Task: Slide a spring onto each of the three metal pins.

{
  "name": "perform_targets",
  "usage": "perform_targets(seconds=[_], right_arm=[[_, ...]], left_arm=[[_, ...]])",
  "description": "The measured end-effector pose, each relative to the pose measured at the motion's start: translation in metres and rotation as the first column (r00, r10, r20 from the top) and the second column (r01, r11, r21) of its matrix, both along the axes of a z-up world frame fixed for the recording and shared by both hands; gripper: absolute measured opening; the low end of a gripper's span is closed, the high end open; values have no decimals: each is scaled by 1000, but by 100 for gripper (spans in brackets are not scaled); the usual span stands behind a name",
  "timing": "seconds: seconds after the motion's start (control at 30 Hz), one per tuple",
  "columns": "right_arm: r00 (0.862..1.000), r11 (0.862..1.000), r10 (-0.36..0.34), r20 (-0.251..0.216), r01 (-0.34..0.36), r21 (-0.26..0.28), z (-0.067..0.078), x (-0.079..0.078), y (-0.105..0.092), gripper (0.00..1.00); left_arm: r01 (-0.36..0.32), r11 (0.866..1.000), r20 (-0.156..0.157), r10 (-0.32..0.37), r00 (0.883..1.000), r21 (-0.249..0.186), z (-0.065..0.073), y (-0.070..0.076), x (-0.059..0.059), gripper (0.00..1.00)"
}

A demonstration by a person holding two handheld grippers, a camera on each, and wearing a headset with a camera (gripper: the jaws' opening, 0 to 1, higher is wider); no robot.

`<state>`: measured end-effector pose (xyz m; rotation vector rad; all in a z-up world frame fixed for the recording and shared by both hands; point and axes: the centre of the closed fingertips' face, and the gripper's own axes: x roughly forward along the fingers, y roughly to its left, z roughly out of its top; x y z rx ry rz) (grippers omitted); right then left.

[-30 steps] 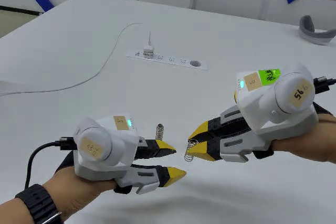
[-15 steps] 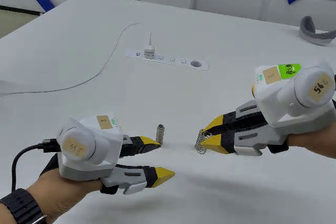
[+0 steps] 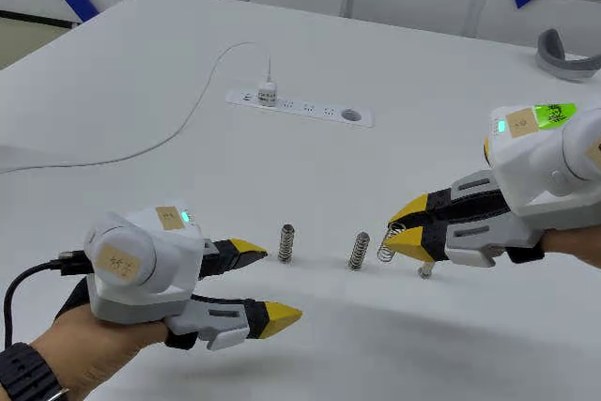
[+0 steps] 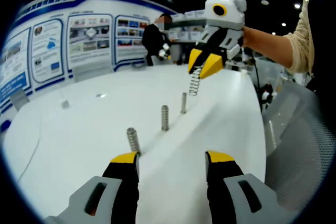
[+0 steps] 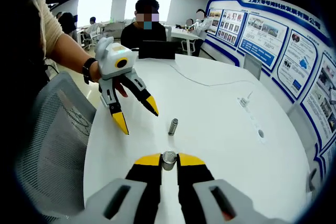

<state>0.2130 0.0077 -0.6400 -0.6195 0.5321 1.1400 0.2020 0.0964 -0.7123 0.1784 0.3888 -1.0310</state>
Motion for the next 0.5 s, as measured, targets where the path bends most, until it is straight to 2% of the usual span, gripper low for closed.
perform_targets(seconds=[0.5], right_arm=[[992,993,-120,30,120,-1,12,29,-37,12]], left_arm=[[-32,999,-16,32,999,-4,-3,6,5,61]])
